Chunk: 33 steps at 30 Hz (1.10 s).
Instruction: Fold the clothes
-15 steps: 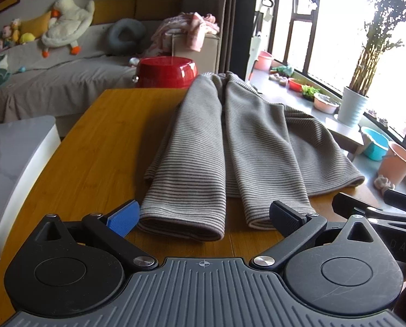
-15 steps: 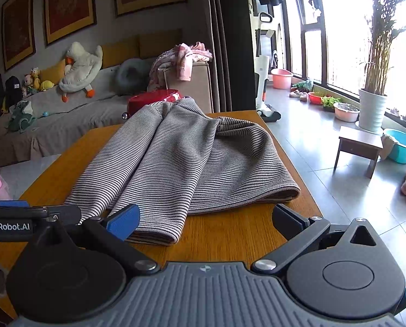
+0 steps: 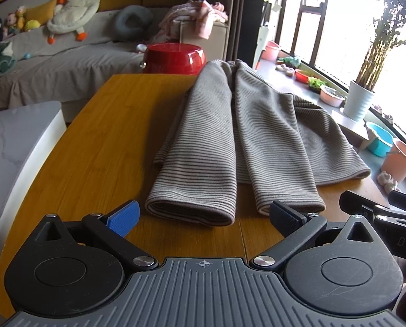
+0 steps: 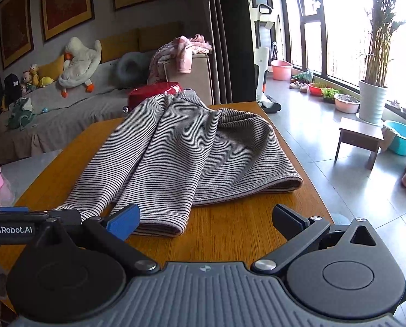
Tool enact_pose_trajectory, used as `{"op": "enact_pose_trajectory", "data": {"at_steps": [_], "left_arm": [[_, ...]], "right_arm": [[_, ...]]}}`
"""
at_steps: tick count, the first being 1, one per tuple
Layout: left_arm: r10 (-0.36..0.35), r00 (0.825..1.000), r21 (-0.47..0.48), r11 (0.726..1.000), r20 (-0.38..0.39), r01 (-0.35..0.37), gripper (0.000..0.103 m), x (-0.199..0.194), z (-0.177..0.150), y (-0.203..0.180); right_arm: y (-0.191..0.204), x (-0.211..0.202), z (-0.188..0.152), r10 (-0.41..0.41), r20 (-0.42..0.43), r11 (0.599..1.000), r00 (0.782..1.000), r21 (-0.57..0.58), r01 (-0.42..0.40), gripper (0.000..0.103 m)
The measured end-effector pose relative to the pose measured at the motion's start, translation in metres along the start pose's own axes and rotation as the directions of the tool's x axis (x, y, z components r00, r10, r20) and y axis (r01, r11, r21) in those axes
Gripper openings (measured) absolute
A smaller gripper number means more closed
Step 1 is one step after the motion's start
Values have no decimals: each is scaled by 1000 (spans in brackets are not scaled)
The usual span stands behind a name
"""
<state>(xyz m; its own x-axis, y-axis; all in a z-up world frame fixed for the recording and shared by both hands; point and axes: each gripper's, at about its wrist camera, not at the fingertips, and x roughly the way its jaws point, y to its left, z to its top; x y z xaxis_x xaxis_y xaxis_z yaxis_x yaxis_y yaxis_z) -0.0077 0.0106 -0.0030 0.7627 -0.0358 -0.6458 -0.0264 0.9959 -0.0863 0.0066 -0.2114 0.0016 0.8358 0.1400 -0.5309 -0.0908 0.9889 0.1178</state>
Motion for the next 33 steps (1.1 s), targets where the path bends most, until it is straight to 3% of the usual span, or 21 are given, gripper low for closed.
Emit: {"op": "enact_pose_trajectory", "data": {"at_steps": [33], "left_arm": [[9, 1000, 0, 1000, -21, -9, 103, 1, 1, -1]], "right_arm": [[1, 3, 1, 18, -25, 1000, 1000, -6, -19, 103]]}}
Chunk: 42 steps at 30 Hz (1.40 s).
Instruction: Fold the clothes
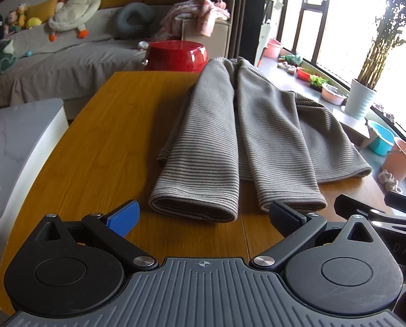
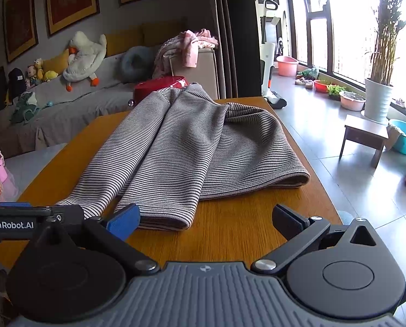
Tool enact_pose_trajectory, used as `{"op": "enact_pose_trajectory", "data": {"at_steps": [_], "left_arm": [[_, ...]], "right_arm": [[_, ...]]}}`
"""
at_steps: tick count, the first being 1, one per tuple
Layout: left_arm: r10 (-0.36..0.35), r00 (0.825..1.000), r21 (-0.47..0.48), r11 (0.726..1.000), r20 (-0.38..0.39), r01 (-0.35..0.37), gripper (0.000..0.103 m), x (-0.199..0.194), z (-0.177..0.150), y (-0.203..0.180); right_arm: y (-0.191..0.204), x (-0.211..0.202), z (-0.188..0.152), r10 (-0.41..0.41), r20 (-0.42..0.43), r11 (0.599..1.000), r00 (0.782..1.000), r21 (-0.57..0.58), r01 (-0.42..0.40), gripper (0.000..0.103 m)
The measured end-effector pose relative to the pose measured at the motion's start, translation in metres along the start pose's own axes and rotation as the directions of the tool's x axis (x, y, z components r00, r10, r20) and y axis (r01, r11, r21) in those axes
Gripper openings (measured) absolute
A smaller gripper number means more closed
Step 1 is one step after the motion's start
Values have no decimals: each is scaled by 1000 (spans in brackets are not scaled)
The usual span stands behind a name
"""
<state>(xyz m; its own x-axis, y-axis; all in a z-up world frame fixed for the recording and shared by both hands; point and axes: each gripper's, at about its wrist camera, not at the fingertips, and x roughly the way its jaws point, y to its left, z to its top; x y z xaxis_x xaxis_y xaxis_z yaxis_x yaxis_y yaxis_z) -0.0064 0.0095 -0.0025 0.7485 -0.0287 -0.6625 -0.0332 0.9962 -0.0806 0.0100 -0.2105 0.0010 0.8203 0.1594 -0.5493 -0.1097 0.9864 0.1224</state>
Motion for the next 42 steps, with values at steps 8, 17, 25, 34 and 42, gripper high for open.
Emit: {"op": "enact_pose_trajectory", "data": {"at_steps": [8, 17, 25, 34, 42], "left_arm": [[1, 1000, 1, 1000, 0, -1, 103, 0, 0, 0], [-5, 1000, -5, 1000, 0, 5, 103, 0, -1, 1], [-7, 1000, -8, 1000, -3, 7, 103, 1, -1, 2], [-9, 1000, -11, 1000, -13, 9, 103, 3, -2, 3], [-12, 1000, -16, 1000, -23, 12, 103, 6, -4, 4]], "right_arm": [[1, 0, 0, 4, -4, 1000, 1000, -1, -4, 103], [1, 0, 1, 3, -11, 1000, 1000, -1, -3, 103], [2, 2, 0, 7, -22, 1000, 1000, 1, -7, 103], [2, 4, -2, 10, -37, 1000, 999, 6, -10, 103], [2, 7, -2, 11, -48, 1000, 999, 6, -11, 103]]}}
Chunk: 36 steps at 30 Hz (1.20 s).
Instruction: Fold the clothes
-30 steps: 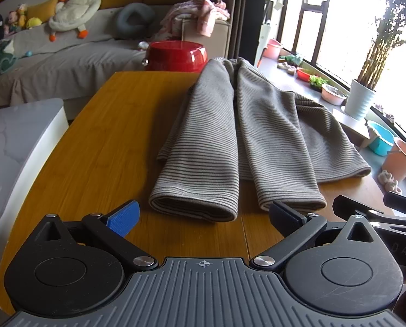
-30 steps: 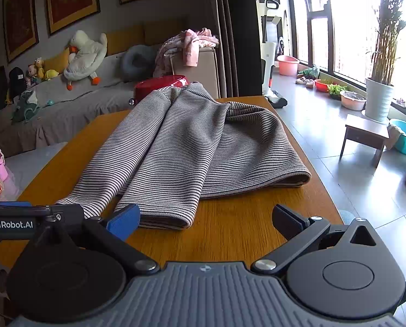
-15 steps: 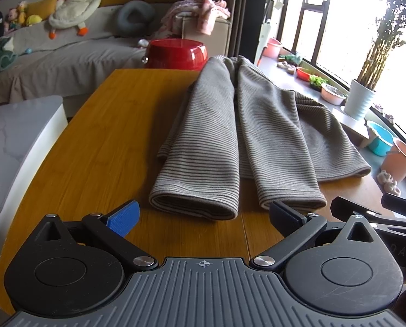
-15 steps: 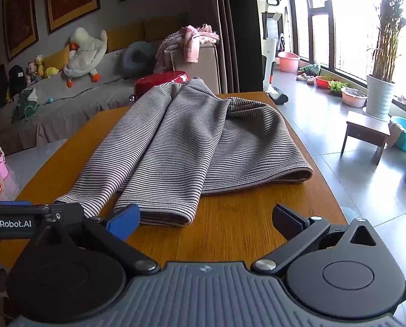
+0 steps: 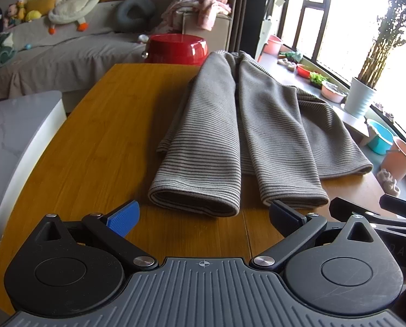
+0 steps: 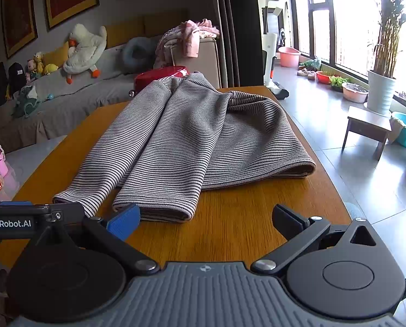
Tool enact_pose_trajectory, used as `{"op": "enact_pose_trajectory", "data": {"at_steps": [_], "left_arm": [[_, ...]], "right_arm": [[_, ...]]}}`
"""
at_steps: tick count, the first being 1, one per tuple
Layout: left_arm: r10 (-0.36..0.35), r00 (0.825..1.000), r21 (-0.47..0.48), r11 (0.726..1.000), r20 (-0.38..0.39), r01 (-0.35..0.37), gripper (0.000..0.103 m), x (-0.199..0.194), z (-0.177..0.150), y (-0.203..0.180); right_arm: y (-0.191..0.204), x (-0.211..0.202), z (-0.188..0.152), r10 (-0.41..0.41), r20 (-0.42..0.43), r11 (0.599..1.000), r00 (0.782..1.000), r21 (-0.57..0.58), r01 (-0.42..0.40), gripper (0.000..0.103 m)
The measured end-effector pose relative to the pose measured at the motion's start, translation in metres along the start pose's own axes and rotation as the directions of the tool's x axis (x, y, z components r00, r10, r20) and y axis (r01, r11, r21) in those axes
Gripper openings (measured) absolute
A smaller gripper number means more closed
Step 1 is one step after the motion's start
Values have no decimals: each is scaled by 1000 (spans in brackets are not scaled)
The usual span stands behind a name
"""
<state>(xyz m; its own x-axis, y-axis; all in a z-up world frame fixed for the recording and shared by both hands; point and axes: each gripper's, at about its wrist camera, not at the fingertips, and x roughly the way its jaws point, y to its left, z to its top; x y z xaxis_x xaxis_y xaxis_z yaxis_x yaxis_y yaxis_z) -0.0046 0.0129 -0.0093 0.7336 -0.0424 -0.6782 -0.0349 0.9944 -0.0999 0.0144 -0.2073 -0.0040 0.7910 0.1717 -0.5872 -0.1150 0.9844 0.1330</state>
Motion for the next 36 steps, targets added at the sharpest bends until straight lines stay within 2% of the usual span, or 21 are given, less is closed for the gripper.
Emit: {"op": "enact_pose_trajectory", "data": {"at_steps": [10, 19, 25, 30, 36], "left_arm": [[-11, 1000, -6, 1000, -13, 11, 103, 6, 2, 4], [-90, 995, 40, 995, -44, 92, 103, 32, 26, 4], [-152, 986, 40, 987, -62, 155, 103, 61, 55, 5], [-193, 980, 49, 979, -55, 196, 103, 88, 83, 5], [-189, 977, 16, 981, -99, 191, 103, 131, 106, 12]], "right_arm": [[-9, 10, 4, 1, -23, 1000, 1000, 16, -1, 103], [-19, 42, 24, -7, -71, 1000, 997, 15, 9, 103], [-20, 74, 51, -5, -87, 1000, 996, -1, 5, 103], [-25, 98, 85, 26, -43, 999, 999, 21, -26, 103], [-38, 145, 124, 52, -9, 995, 999, 89, -51, 103]]}}
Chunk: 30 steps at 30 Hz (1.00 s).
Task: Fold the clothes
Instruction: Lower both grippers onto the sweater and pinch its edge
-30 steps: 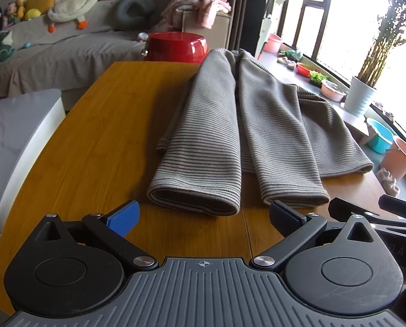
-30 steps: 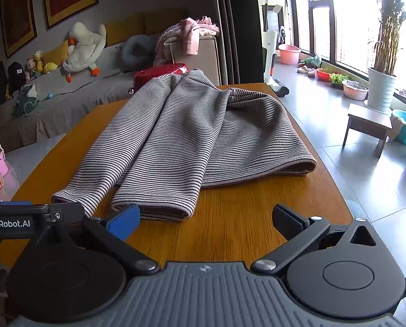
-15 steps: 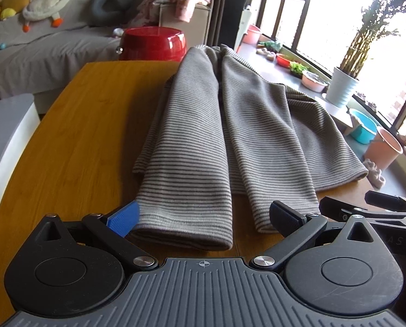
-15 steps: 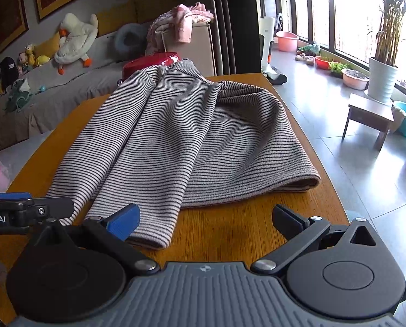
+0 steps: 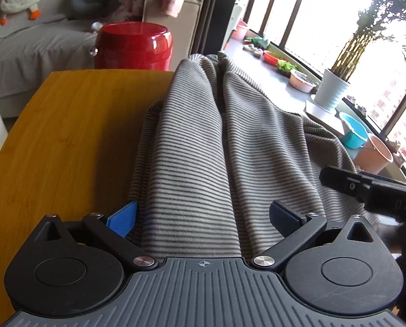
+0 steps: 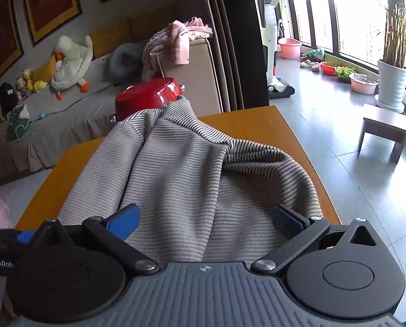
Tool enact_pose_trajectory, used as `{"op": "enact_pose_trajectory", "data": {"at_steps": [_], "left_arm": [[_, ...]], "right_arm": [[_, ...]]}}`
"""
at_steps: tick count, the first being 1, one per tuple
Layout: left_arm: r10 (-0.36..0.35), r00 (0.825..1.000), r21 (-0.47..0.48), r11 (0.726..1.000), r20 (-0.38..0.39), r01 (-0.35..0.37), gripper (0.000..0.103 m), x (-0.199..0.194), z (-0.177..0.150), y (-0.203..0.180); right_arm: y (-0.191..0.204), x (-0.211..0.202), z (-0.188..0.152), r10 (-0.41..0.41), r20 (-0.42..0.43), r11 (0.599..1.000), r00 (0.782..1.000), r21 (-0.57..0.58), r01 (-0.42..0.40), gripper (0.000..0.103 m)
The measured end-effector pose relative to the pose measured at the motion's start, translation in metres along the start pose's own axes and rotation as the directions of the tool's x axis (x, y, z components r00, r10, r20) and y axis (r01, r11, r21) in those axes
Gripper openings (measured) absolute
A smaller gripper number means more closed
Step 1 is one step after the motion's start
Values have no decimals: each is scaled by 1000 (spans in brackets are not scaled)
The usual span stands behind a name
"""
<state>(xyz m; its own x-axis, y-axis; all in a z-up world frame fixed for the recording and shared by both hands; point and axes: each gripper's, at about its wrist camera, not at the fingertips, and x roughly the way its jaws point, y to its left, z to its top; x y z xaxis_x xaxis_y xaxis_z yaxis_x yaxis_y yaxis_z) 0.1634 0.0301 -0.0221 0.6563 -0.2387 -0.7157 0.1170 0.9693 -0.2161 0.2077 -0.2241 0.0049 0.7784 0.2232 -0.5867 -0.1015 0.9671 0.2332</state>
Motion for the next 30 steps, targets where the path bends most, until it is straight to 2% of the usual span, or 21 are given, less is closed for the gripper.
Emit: {"op": "enact_pose_trajectory", "data": {"at_steps": [2, 4, 7, 11, 15, 20, 26, 30], "left_arm": [[2, 1000, -14, 1000, -16, -2, 103, 11, 6, 6], [15, 999, -29, 999, -33, -16, 103, 21, 9, 12], [45, 999, -21, 999, -5, -45, 103, 27, 7, 18], [47, 998, 2, 999, 33, -47, 103, 24, 0, 18], [59, 997, 25, 998, 46, -60, 103, 23, -4, 13], [34, 998, 67, 997, 47, -37, 103, 14, -14, 12], [49, 997, 122, 991, 59, -56, 103, -10, -46, 11], [56, 997, 101, 993, 52, -61, 103, -30, -63, 17]], "right_arm": [[-5, 17, 7, 44, -1, 999, 999, 24, -44, 103], [-14, 40, 10, 93, -39, 992, 995, 93, -89, 103], [-25, 55, 1, 122, -13, 978, 992, 169, -118, 103], [-19, 56, -2, 115, -16, 985, 993, 131, -112, 103], [-19, 53, -3, 140, -30, 980, 990, 146, -134, 103], [-14, 38, -16, 230, -54, 966, 972, 134, -221, 103], [8, 17, -38, 298, -64, 953, 952, 79, -293, 103], [16, 4, -50, 358, -84, 933, 930, 64, -353, 103]]}}
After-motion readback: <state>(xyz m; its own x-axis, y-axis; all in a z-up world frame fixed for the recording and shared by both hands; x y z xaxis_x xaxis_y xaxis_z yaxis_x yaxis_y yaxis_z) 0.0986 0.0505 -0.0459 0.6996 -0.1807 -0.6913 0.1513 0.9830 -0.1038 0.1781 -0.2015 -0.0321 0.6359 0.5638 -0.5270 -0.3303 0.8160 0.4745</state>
